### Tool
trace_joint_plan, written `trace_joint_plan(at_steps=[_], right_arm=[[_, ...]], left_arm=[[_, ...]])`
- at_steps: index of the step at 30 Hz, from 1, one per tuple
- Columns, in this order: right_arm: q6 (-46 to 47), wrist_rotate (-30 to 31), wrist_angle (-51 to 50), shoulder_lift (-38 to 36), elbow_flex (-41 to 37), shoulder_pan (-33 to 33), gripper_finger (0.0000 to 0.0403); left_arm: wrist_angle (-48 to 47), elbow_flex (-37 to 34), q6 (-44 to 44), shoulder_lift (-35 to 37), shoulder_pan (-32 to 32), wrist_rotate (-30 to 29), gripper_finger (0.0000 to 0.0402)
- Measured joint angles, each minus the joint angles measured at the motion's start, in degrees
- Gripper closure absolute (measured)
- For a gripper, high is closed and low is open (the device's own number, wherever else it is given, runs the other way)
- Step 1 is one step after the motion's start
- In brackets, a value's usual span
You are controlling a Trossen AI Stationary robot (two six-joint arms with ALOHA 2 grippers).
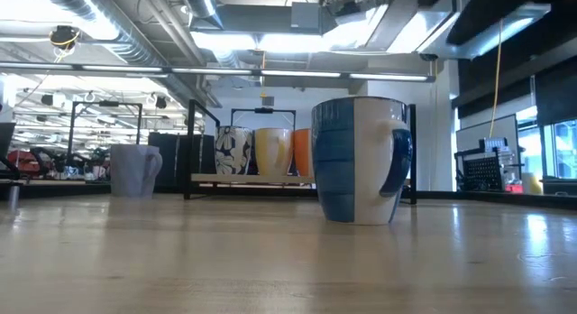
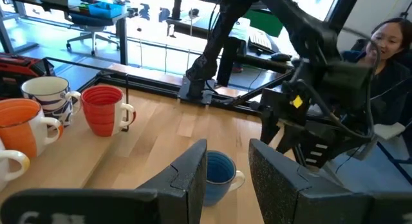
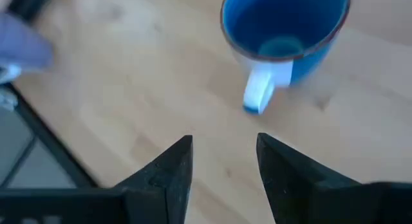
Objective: Place coffee mugs
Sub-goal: Put the blue mug on the shelf
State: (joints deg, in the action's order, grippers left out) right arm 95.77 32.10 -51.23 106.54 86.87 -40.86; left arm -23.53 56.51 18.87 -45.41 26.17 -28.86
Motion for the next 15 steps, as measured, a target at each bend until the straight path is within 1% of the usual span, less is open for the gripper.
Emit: trace_joint_plan(at_steps=[2, 6, 10, 13, 15], right_arm=[[1.5, 5.0, 2.2, 1.7, -1.2, -0.9, 0.0242], [1.8, 8.2, 2.6, 6.5, -1.5, -1.2, 0.0242], [1.9, 14.5, 4.3, 10.7, -1.5, -0.5, 0.0242], [1.7, 15.9, 5.1, 12.9, -1.5, 0.3, 0.0242], [1.9, 15.0, 4.0, 14.1, -1.4, 0.7, 0.0242]], left_arm=[[0.0, 0.0, 0.0, 0.0, 0.0, 0.0, 0.0292], [0.0, 0.0, 0.0, 0.0, 0.0, 0.0, 0.0292], [0.0, 0.0, 0.1, 0.0, 0.0, 0.1, 0.0292], [0.0, 0.0, 0.4, 0.0, 0.0, 1.9, 0.0292], [-0.1, 0.0, 0.4, 0.0, 0.0, 2.3, 0.0292]])
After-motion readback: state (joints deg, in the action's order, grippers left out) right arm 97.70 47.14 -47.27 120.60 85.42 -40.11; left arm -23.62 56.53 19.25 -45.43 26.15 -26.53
